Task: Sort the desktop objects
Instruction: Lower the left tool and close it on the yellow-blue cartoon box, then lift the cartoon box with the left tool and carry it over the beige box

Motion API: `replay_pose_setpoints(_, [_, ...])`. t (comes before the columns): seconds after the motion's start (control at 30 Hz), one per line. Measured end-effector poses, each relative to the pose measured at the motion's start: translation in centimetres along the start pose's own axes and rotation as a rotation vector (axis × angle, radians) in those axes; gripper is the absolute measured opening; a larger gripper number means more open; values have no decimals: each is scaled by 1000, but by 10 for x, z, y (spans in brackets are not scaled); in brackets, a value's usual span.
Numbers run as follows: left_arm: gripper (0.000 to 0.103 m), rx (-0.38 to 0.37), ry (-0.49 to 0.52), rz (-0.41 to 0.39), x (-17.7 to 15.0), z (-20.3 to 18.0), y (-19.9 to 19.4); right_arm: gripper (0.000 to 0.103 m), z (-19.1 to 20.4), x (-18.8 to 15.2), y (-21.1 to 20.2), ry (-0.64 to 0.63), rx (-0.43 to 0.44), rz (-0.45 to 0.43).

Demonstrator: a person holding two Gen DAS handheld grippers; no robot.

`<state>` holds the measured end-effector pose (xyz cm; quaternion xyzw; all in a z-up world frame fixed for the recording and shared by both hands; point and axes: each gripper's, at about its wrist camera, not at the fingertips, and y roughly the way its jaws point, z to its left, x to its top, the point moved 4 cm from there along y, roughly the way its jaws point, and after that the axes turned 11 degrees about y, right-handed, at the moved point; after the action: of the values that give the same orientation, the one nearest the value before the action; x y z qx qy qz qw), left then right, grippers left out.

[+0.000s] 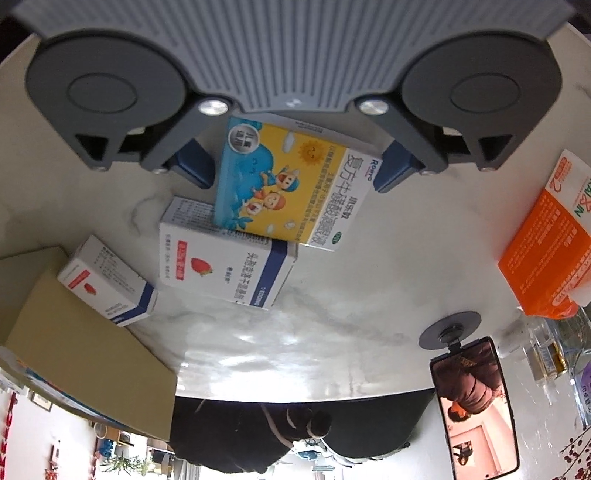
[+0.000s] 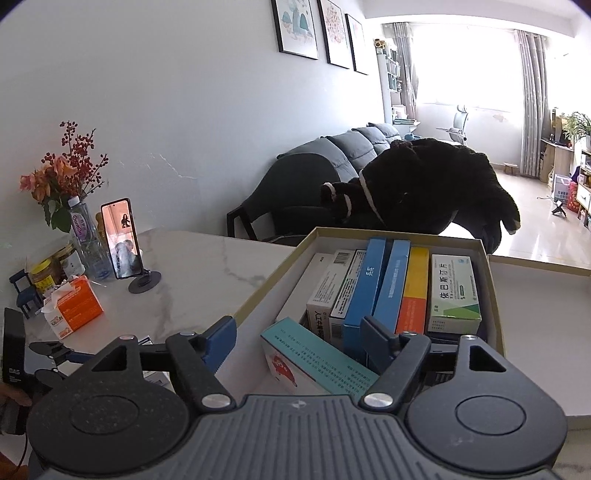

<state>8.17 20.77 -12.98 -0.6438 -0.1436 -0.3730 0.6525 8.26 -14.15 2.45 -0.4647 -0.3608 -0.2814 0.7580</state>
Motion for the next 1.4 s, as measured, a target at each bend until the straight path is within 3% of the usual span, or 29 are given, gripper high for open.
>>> replay_pose_setpoints(0.33, [88, 39, 26, -40, 4, -3, -9, 78, -11, -8, -3, 27, -17, 0])
replay_pose_setpoints(0.7, [87, 18, 52, -134, 49, -17, -29, 78, -35, -13, -10, 76, -48, -11])
replay_pose_setpoints(1.0, [87, -103, 145, -238, 111, -52, -27, 78, -48, -11, -17, 86, -62, -15])
replay_pose_setpoints(1.4, [88, -271, 440, -330, 213, -115, 18, 78, -66, -3, -19, 104, -61, -33])
